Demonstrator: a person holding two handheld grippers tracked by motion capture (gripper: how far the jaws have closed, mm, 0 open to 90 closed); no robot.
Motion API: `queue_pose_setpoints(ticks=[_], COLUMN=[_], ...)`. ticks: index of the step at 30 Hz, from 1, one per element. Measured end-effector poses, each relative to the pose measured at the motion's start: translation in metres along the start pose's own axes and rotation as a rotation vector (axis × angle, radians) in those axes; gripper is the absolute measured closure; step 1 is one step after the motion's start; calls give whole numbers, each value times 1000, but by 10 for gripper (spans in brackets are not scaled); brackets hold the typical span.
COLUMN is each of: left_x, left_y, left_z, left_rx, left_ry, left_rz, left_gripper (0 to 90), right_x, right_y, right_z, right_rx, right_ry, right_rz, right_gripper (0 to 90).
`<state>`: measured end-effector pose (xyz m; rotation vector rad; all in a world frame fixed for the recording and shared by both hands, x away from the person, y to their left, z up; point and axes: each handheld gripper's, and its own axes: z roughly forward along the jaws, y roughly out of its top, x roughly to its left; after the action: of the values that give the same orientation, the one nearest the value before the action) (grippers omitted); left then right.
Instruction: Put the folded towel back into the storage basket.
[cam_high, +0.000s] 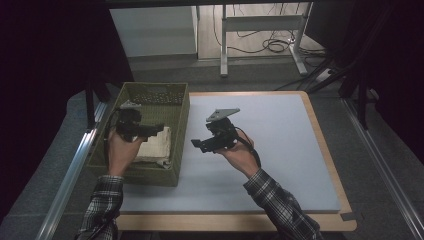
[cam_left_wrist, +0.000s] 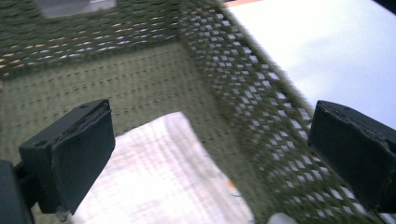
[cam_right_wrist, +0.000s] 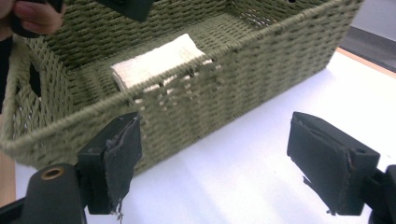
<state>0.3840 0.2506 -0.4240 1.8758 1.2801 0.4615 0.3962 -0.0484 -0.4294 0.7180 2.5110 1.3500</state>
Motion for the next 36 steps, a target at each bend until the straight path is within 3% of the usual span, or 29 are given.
queue_pose_setpoints(ticks=[11, 12, 13, 14, 20, 22, 26, 32, 35, 36], left_x=[-39, -47, -47, -57, -82, -97, -116, -136, -145, -148], left_y=[-5, -5, -5, -5, -6, -7, -9, -16, -18, -18], left_z=[-7, -7, -7, -7, -5, -3, 1, 9, 11, 10], left_rx=[-34, -43, -43, -49, -55, -61, -56, -69, -80, -81], left_ry=[-24, -44, -44, -53, -78, -102, -91, -107, -91, -107], left_rz=[75, 83, 83, 99, 139, 159, 208, 221, 236, 231], left_gripper=[6, 6, 6, 6, 4, 4, 2, 0, 1, 1], right_x=[-13, -16, -17, -18, -26, -28, -32, -35, -36, -37], right_y=[-20, -24, -27, -29, -44, -50, -62, -76, -83, -85], right_z=[-26, -32, -35, -38, -58, -66, -81, -106, -115, -118], right_rx=[3, 3, 4, 5, 6, 6, 18, 24, 25, 28], right_ry=[-21, -26, -30, -32, -52, -61, -90, -124, -135, -139], right_rz=[9, 14, 16, 17, 35, 39, 42, 30, 33, 32], right_gripper=[166, 164, 163, 162, 148, 140, 119, 106, 105, 105])
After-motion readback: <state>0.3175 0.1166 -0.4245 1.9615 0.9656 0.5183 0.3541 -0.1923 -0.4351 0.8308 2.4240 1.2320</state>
